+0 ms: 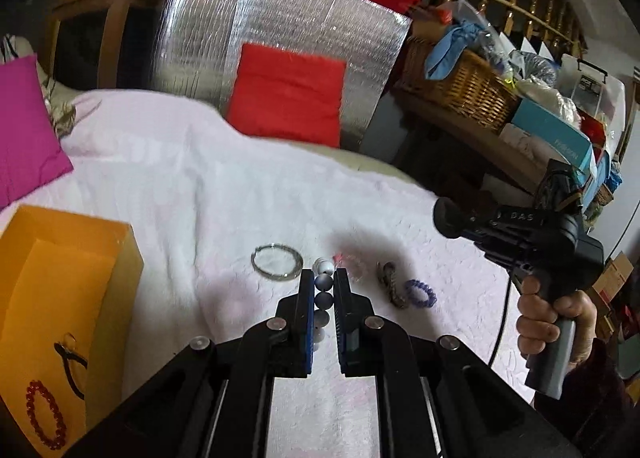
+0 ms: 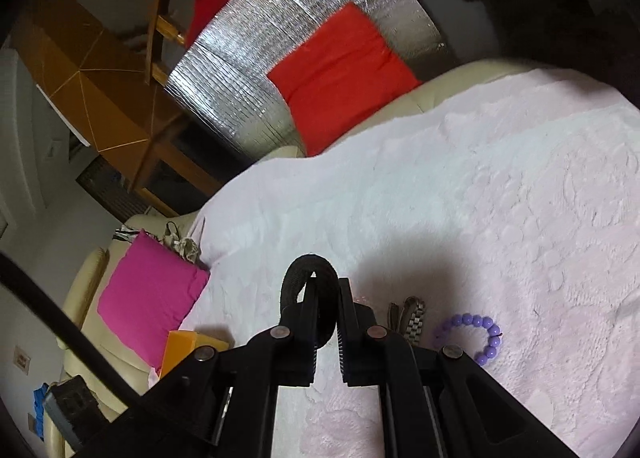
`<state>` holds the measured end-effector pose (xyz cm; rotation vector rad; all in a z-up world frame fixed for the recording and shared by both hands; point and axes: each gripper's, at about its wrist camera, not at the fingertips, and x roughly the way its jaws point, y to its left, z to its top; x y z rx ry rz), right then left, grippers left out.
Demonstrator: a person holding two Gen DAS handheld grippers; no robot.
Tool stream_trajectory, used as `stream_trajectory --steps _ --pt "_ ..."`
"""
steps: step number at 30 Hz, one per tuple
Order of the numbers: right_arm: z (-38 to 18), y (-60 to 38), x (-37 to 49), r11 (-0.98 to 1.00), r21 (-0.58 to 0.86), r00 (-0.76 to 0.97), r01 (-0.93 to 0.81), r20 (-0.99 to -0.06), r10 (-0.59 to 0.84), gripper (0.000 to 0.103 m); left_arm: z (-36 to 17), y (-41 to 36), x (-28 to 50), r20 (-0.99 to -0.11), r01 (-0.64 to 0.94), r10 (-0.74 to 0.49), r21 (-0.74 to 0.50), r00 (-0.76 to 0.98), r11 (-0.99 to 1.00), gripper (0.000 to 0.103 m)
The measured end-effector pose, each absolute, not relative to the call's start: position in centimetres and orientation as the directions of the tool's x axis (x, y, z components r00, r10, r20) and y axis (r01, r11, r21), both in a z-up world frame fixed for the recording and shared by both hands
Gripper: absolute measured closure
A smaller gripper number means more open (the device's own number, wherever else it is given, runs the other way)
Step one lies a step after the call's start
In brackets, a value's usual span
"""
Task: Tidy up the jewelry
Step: 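Carry both items into the orange box and open both tools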
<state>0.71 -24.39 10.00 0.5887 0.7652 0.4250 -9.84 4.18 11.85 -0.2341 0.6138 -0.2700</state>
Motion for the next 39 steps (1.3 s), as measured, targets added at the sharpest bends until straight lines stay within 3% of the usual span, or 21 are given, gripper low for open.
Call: stream_trajectory --steps 12,22,28,39 --pt "10.7 -17.7 -0.3 0.74 0.613 0.596 -0.278 -0.494 0.633 0.094 15.5 5.8 -14.3 -0.423 0.151 -0.256 -0.266 0.869 0.952 0.094" --pt "11.9 -7.5 -2.8 0.683 0.577 0.504 -0.448 -0.468 0.726 0.094 16.9 12.4 -17.0 -0.364 -0.036 -0.065 -0.264 0.929 0.964 0.094" --pt "12.4 -1.5 -3.7 0.645 0.536 0.441 -0.544 -0.472 0.763 0.094 15.2 18.1 -16.1 -0.411 -0.219 0.092 -0.274 0.907 0.937 0.094" --pt "9.0 6.7 -2.9 0.635 0.478 0.352 -0.606 -0.556 0.753 0.094 10.1 24.3 -13.0 -0.582 -0.355 0.129 -0.292 0.803 0.888 0.094"
